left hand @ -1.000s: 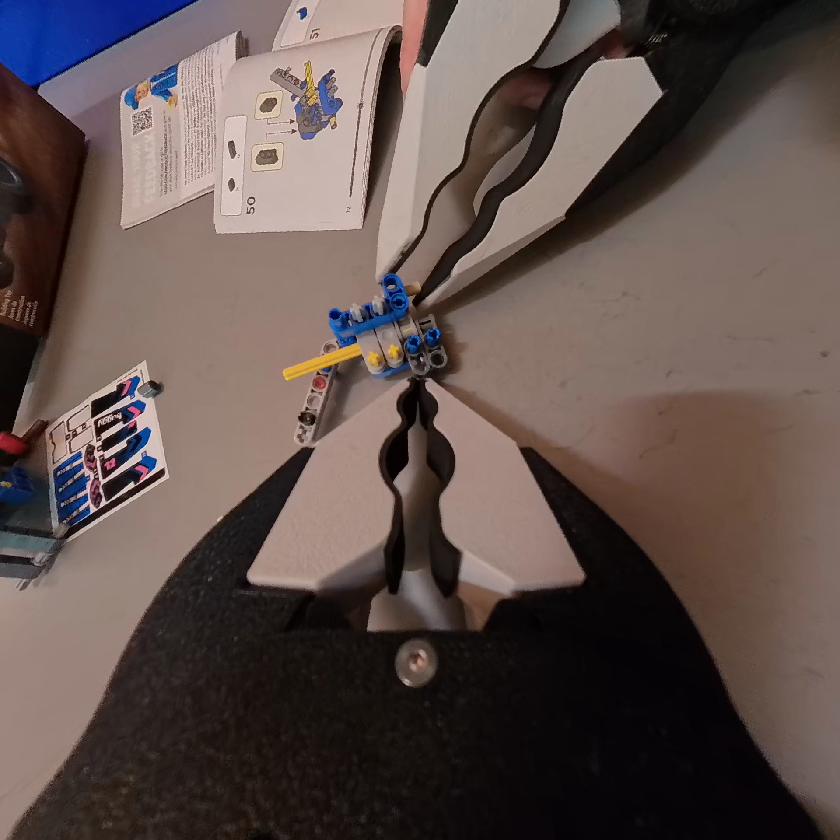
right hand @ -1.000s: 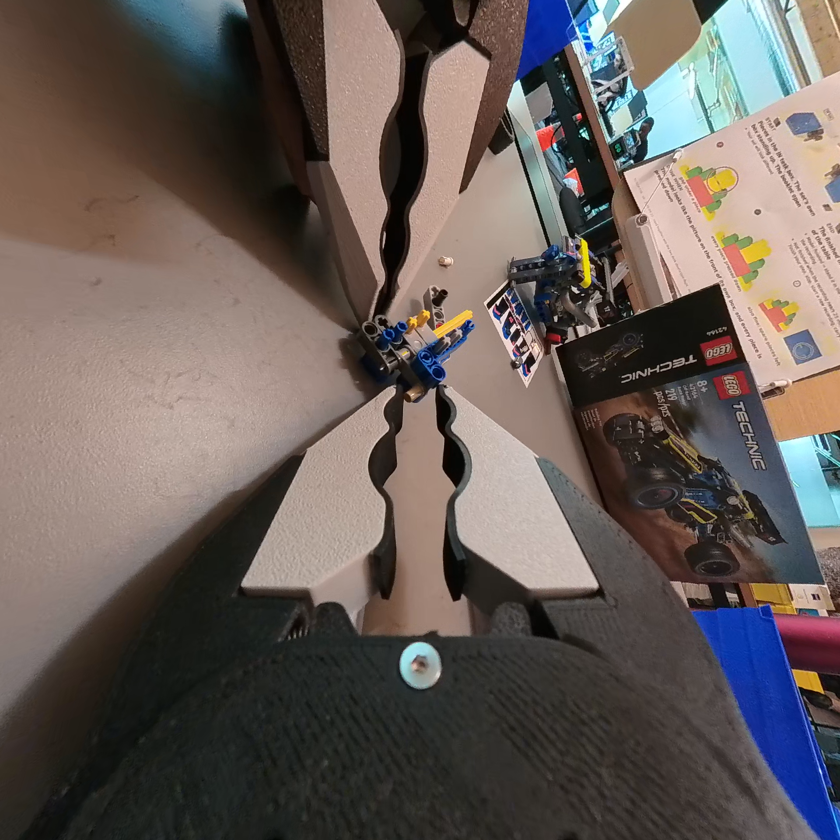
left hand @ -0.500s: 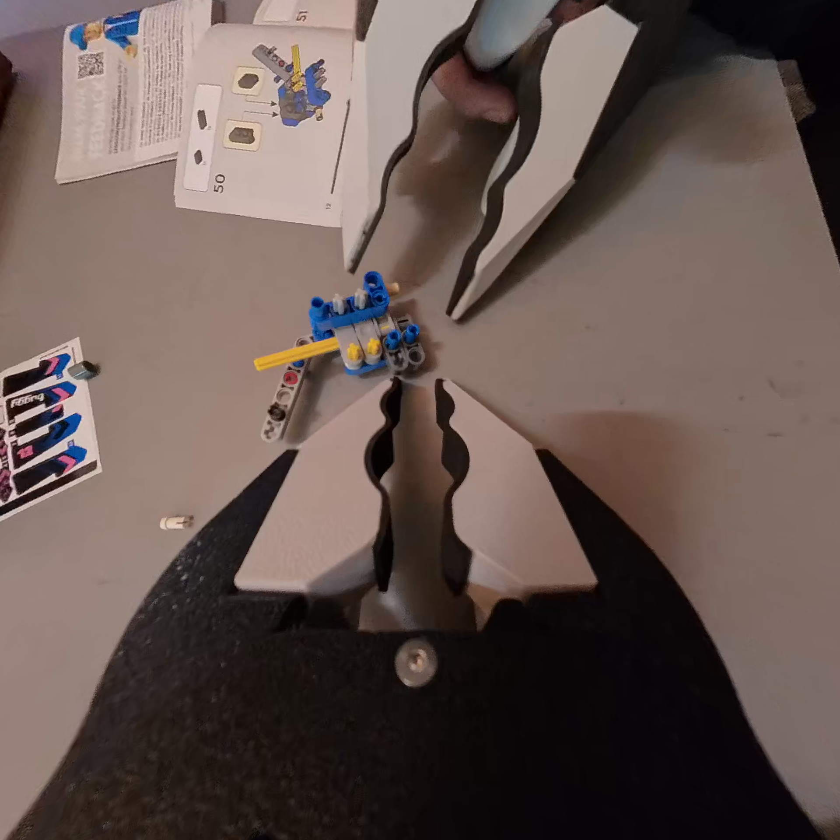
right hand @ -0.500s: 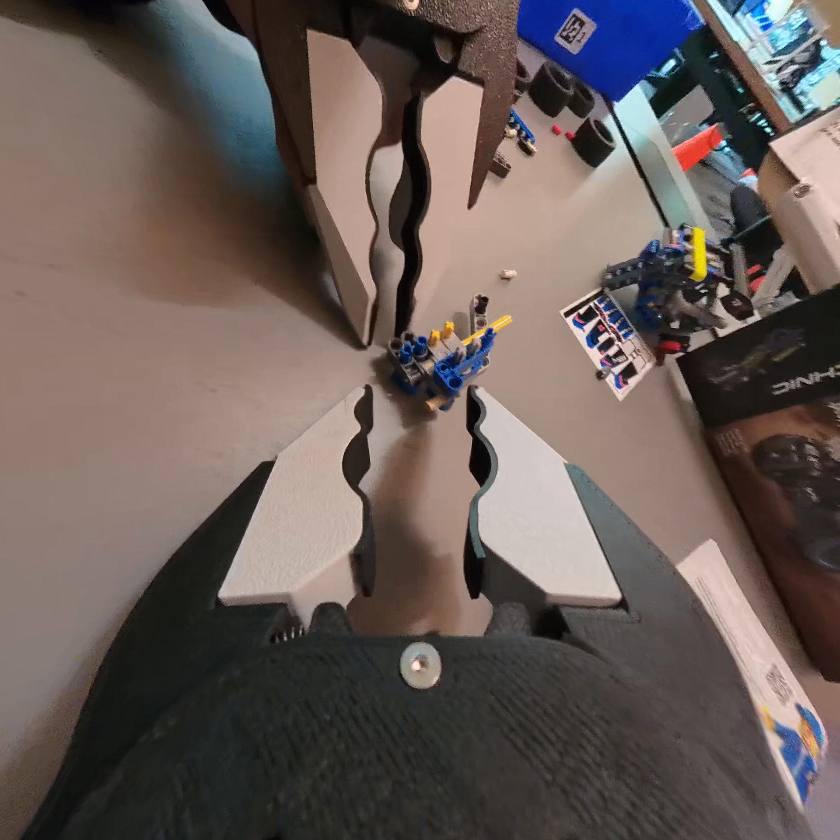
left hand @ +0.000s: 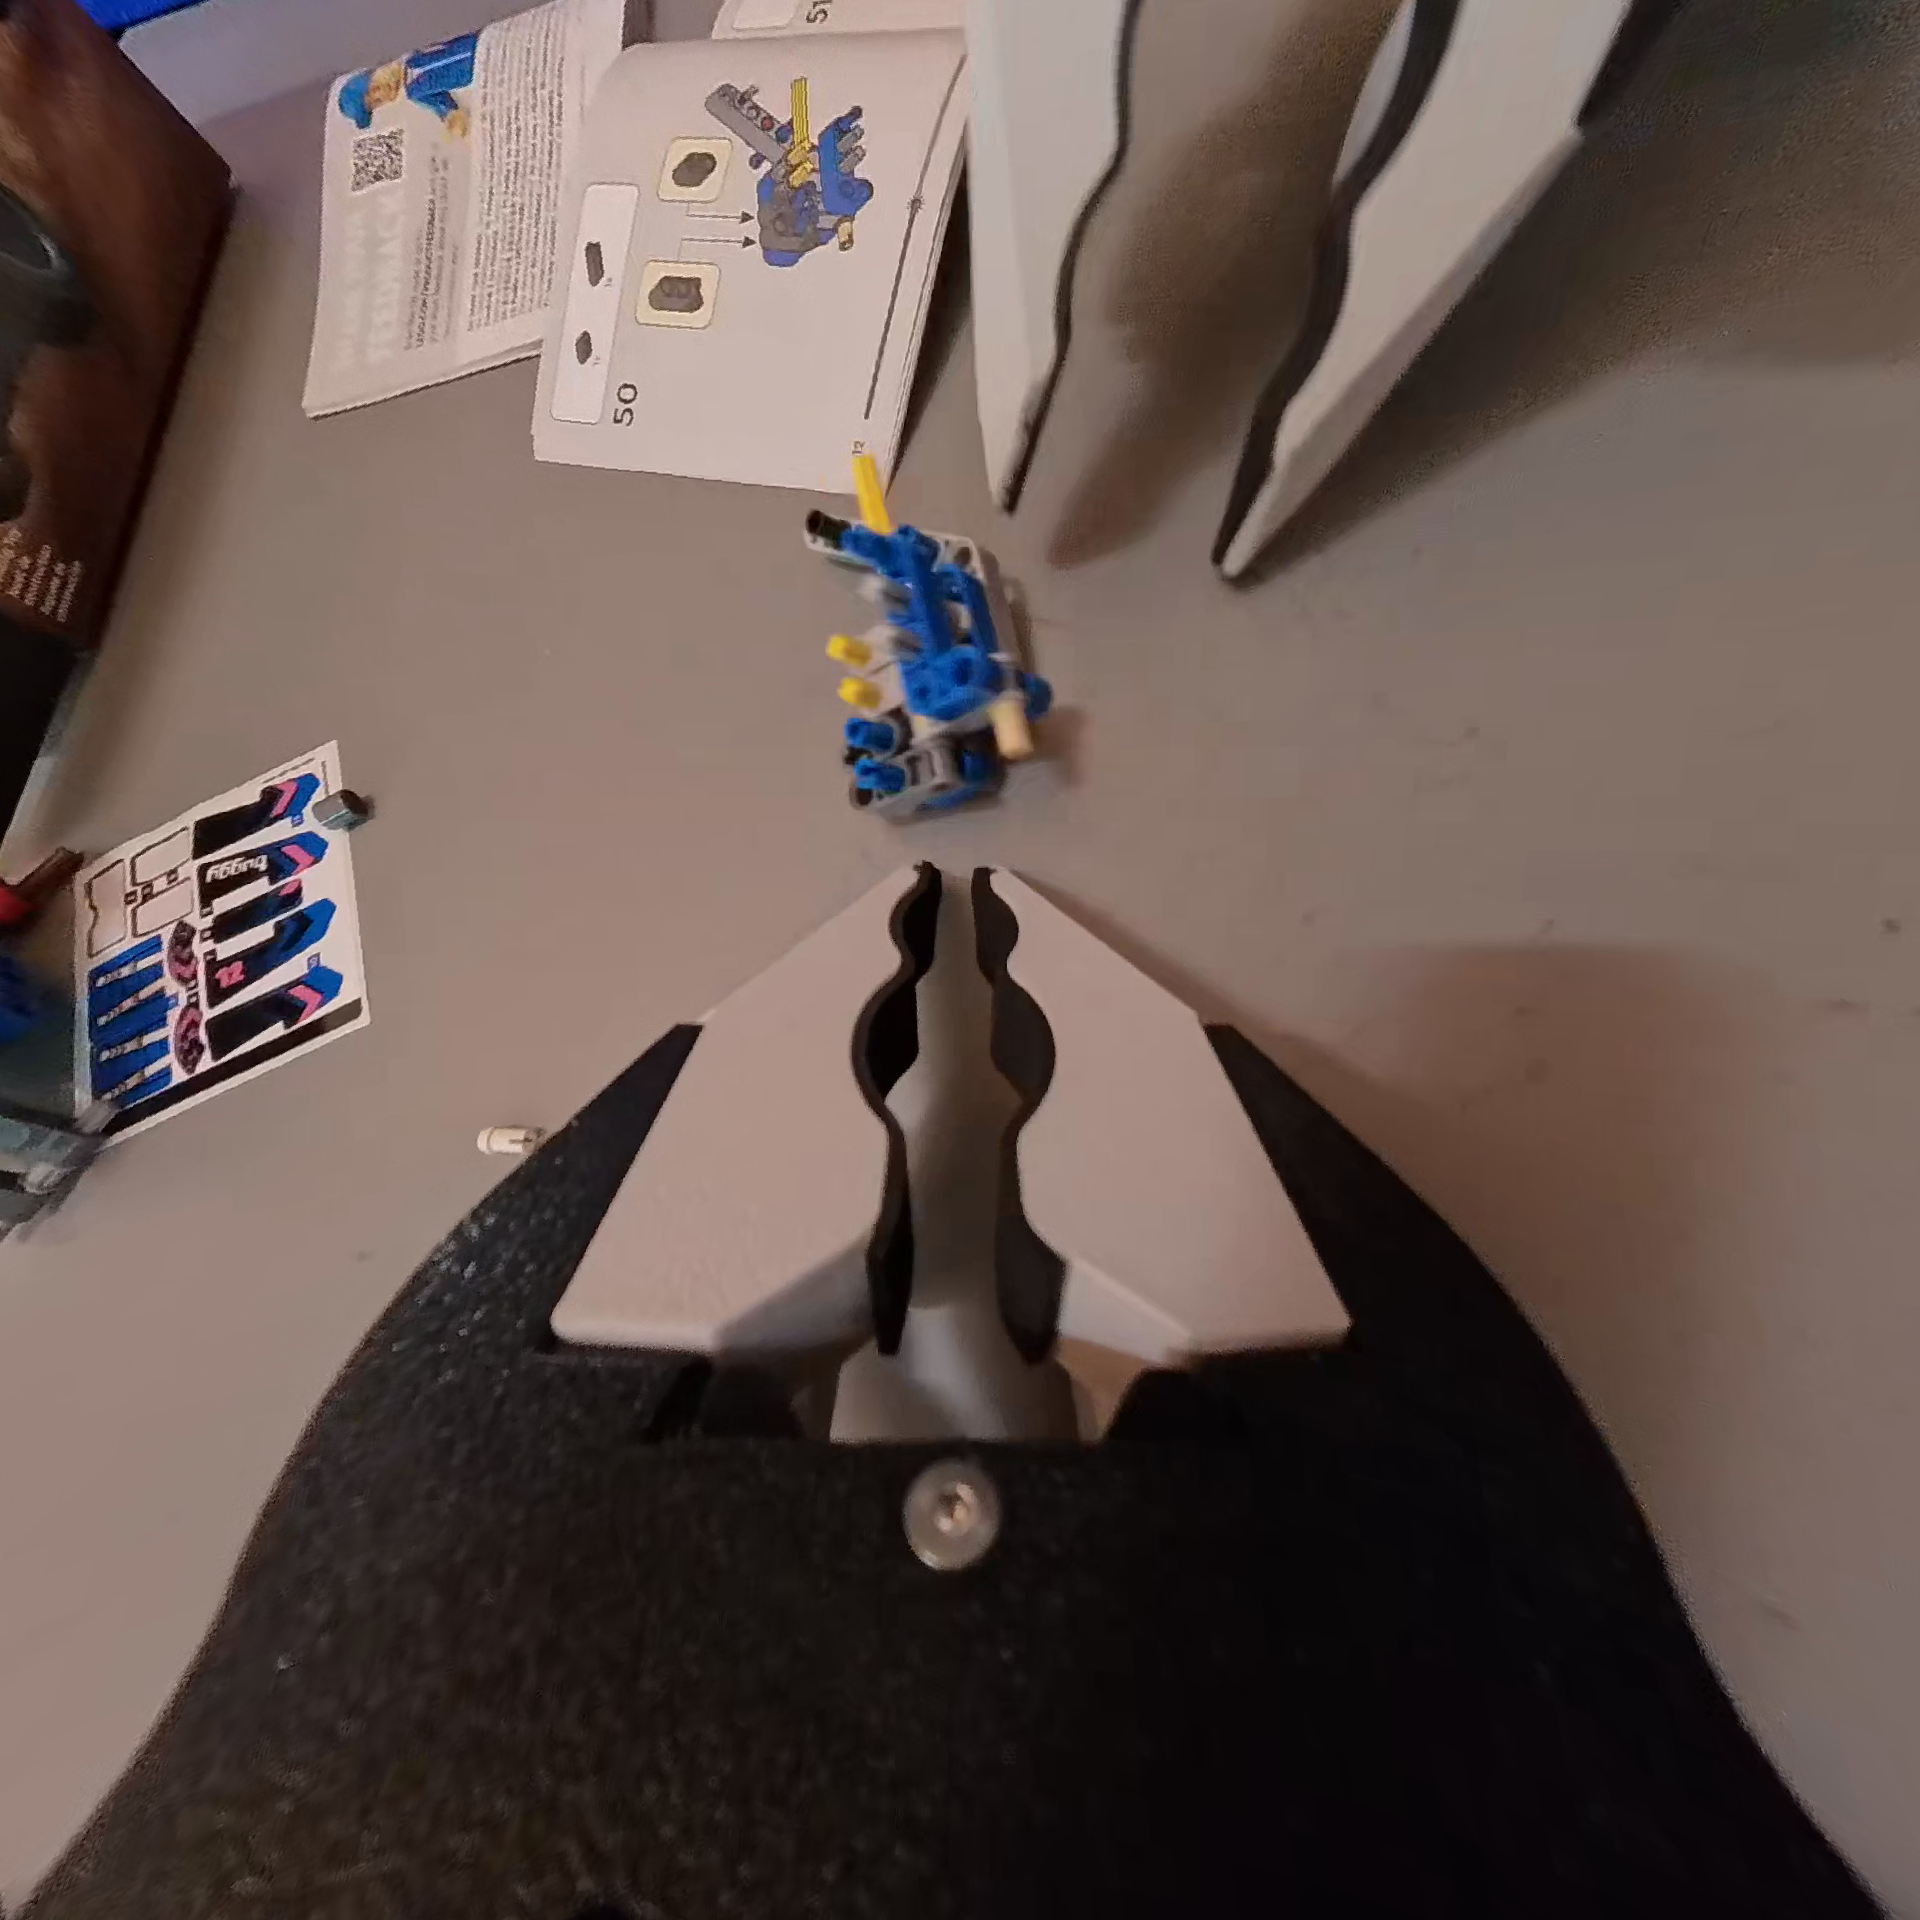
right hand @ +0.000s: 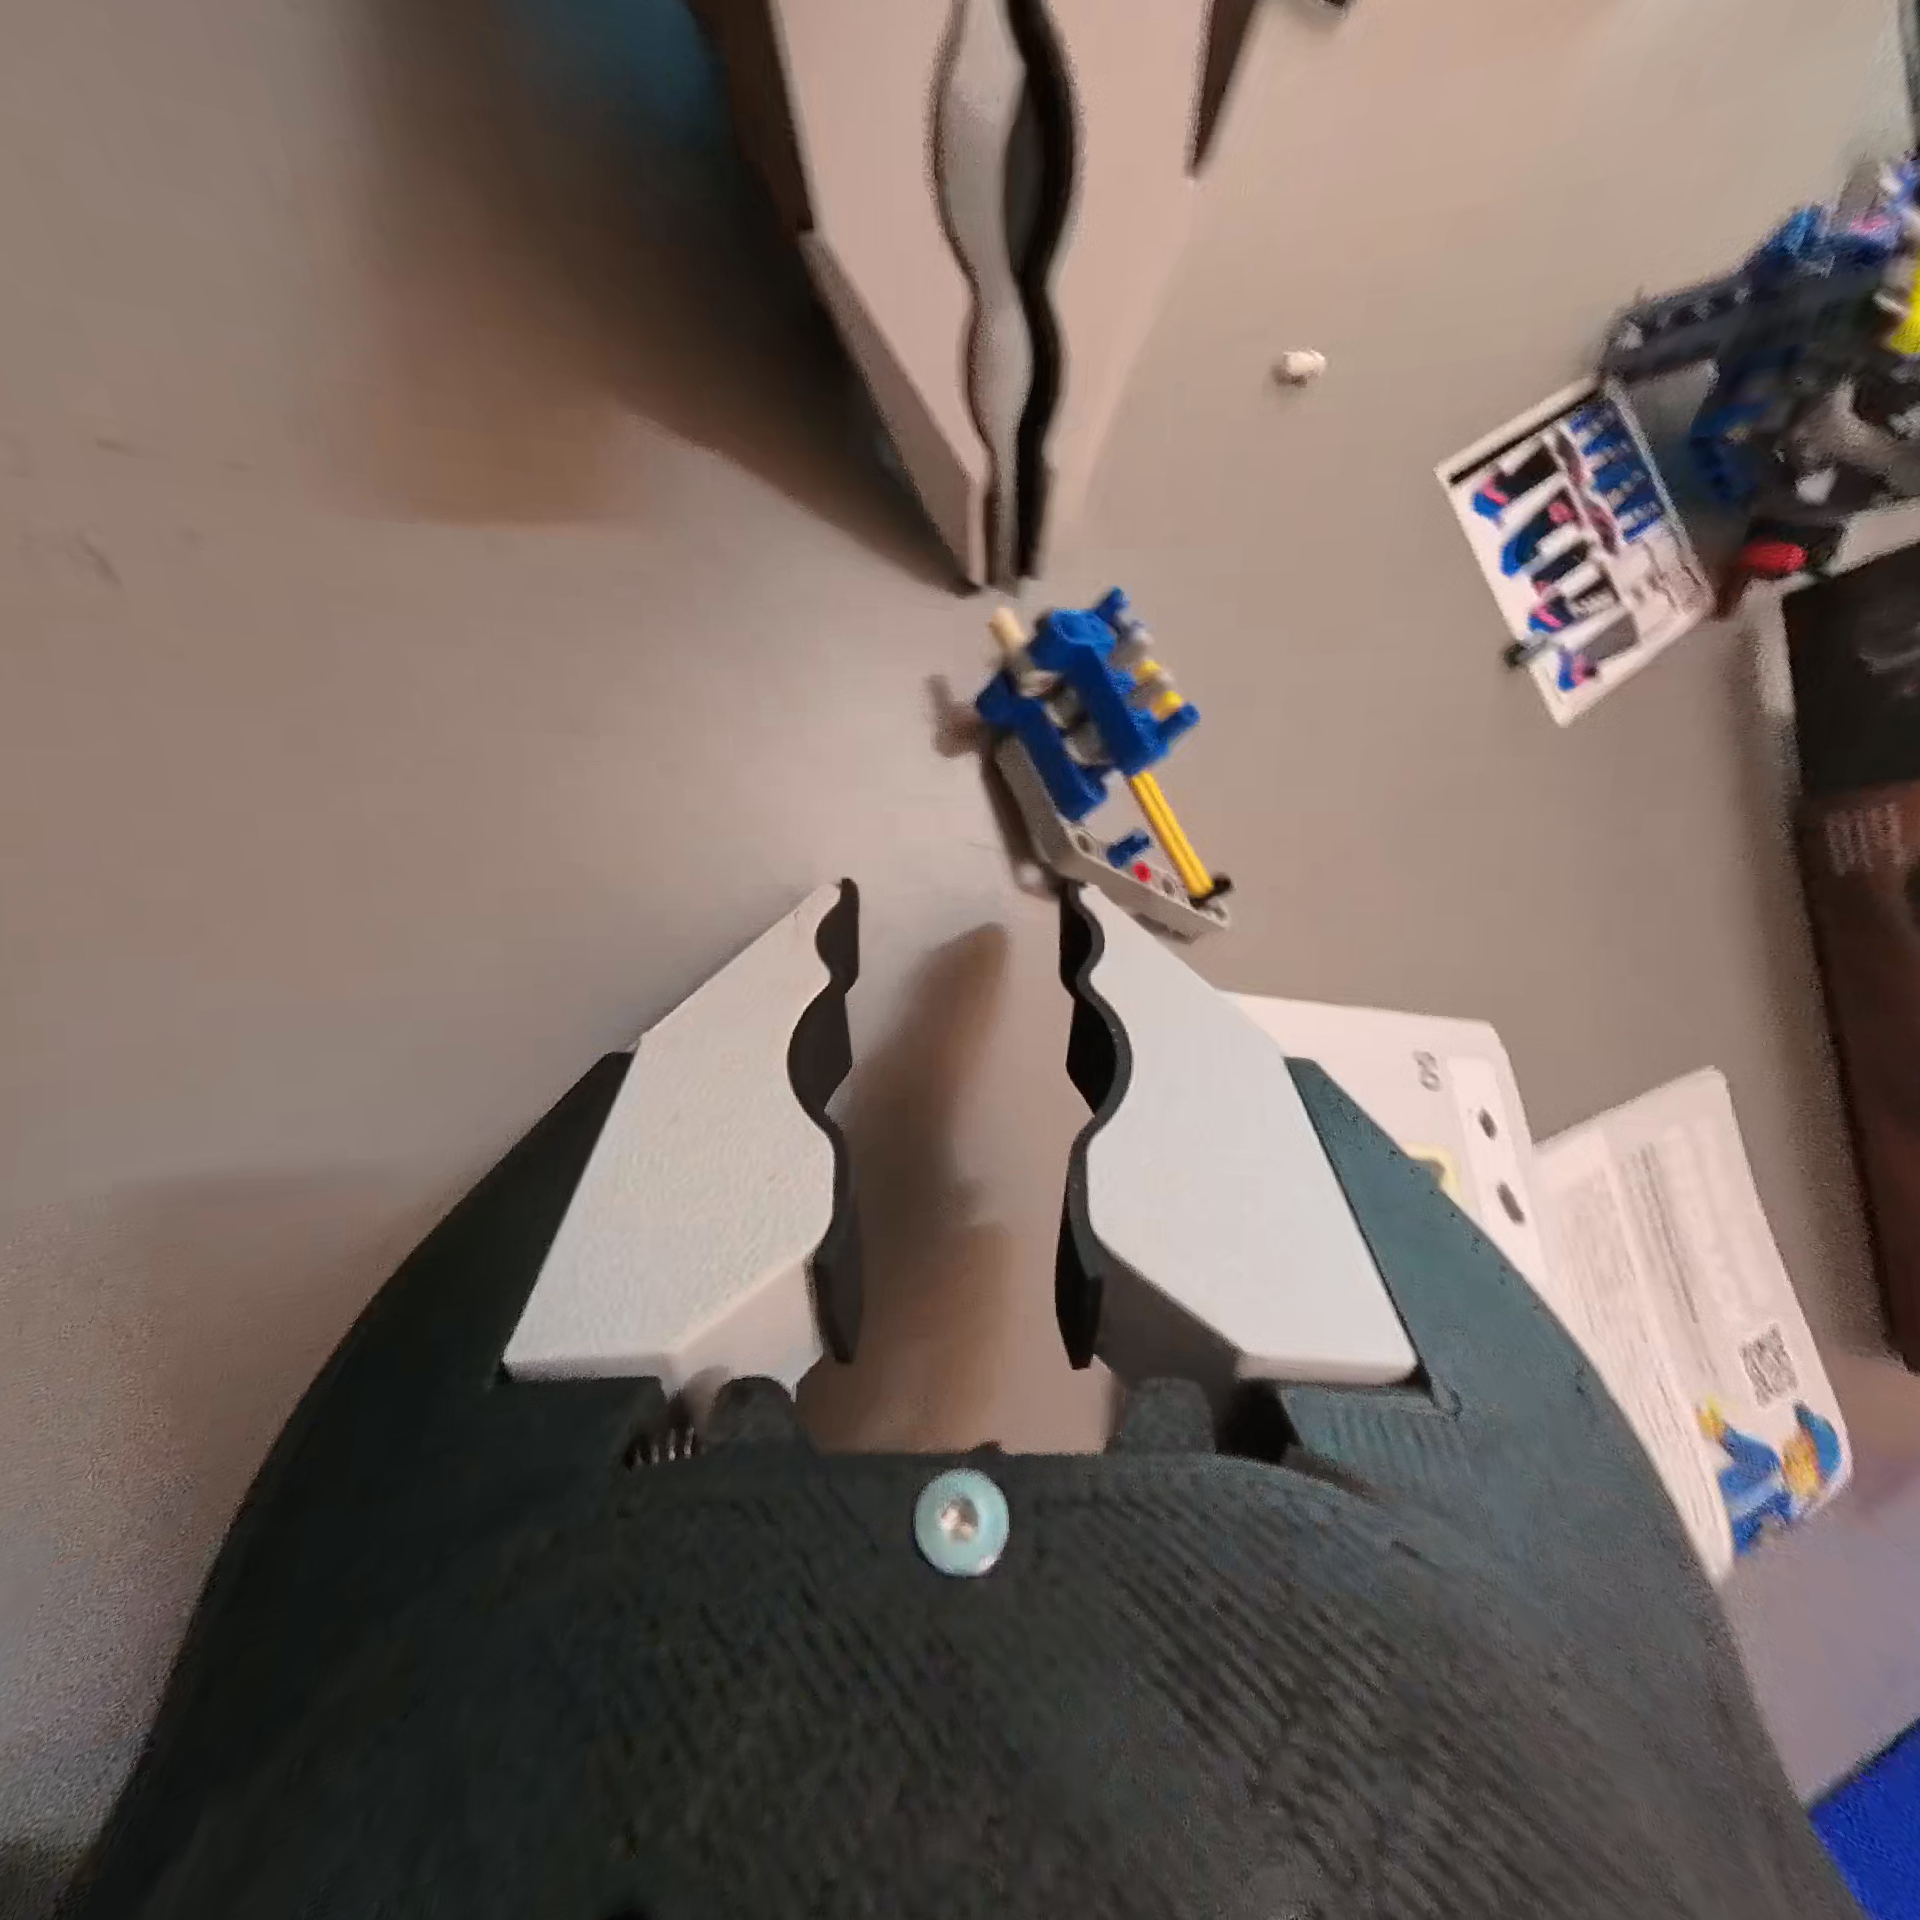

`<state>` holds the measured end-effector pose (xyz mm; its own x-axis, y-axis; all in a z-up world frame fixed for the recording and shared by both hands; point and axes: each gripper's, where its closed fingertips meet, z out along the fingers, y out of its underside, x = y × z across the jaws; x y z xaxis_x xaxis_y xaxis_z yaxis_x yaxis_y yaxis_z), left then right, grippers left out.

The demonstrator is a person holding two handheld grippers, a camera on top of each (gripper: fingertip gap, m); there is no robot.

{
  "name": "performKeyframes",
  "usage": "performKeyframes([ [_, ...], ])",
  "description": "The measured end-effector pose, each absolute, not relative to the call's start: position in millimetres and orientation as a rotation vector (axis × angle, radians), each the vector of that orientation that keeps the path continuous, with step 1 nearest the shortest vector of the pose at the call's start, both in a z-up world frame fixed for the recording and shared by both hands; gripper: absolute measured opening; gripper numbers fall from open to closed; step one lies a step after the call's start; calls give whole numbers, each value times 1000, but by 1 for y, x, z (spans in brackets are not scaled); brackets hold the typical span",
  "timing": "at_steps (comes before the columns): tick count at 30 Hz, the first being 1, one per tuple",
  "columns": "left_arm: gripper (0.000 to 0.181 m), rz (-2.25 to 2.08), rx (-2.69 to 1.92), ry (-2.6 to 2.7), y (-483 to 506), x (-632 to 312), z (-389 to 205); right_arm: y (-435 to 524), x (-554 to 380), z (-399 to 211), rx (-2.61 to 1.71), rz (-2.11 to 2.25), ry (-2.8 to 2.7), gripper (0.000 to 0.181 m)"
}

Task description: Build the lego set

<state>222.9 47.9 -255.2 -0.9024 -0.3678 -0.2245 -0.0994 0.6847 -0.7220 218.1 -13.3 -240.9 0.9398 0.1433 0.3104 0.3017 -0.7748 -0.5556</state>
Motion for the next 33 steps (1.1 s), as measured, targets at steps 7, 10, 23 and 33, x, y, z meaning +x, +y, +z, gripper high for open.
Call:
performKeyframes([
  [7, 6, -1066, -371, 2545, 48, 223, -255, 4, 242, -215, -2348, -468, -354, 55],
  [10, 12, -1072, -417, 2541, 49, 226, -254, 21, 240, -226, -2327, -328, -410, 65],
  [23, 31, -1117, -471, 2415, 46, 233, -241, 22, 238, -233, -2105, -899, -656, 22],
  [33, 30, -1012, -136, 2014, 45, 240, -185, 26, 237, -185, -1763, -1609, -851, 20],
])
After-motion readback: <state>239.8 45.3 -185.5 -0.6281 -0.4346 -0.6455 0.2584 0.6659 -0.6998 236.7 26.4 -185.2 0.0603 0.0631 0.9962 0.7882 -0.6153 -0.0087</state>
